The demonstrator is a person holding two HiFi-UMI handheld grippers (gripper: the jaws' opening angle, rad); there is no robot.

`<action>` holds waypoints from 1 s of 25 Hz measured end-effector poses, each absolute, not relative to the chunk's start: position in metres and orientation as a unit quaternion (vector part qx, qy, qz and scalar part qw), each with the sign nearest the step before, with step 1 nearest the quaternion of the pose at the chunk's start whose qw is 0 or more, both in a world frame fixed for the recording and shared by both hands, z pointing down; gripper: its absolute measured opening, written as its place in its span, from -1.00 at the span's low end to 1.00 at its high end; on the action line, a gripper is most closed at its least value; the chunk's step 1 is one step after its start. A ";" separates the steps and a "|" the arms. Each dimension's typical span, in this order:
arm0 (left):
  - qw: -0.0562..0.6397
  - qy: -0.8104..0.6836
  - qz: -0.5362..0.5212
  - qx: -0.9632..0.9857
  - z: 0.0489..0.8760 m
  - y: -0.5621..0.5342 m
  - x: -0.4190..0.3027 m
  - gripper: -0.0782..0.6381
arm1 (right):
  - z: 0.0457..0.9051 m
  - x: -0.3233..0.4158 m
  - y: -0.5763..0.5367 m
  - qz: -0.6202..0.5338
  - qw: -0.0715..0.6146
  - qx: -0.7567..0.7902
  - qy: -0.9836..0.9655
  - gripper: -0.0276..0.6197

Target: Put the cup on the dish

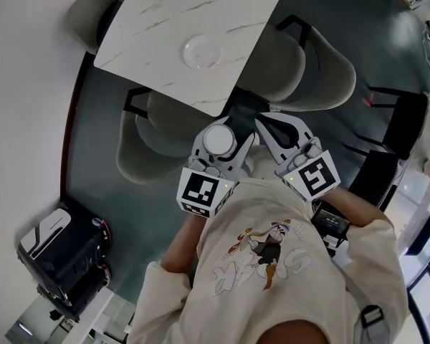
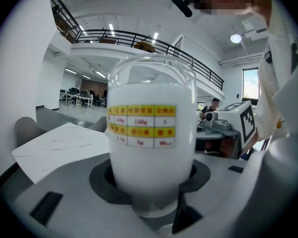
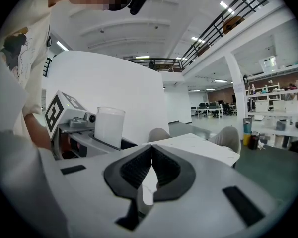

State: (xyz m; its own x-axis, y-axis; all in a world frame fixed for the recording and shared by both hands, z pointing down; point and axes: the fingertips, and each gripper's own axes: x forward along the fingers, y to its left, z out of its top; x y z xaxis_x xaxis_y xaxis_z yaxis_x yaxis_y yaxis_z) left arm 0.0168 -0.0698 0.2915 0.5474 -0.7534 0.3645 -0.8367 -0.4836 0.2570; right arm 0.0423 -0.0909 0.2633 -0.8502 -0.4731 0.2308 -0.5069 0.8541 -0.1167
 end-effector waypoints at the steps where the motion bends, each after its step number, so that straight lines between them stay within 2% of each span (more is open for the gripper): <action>1: 0.206 -0.465 0.099 0.855 0.291 -0.071 0.014 -0.19 | 0.263 0.039 -0.091 0.087 0.098 0.256 -0.958 -0.91; 10: 0.199 -0.471 0.091 0.855 0.300 -0.081 -0.015 -0.19 | 0.270 0.011 -0.097 0.085 0.105 0.251 -0.959 -0.91; 25: 0.119 -0.512 0.107 0.844 0.339 -0.141 -0.069 -0.19 | 0.304 -0.024 -0.134 0.106 0.112 0.268 -0.951 -0.91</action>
State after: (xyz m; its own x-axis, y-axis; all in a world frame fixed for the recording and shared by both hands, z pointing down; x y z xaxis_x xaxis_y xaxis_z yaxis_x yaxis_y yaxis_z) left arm -0.0695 -0.1406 0.3393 0.4538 -0.8384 0.3021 -0.8892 -0.4484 0.0911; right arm -0.0238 -0.1342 0.3041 -0.8313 -0.4864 0.2690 -0.5335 0.8339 -0.1411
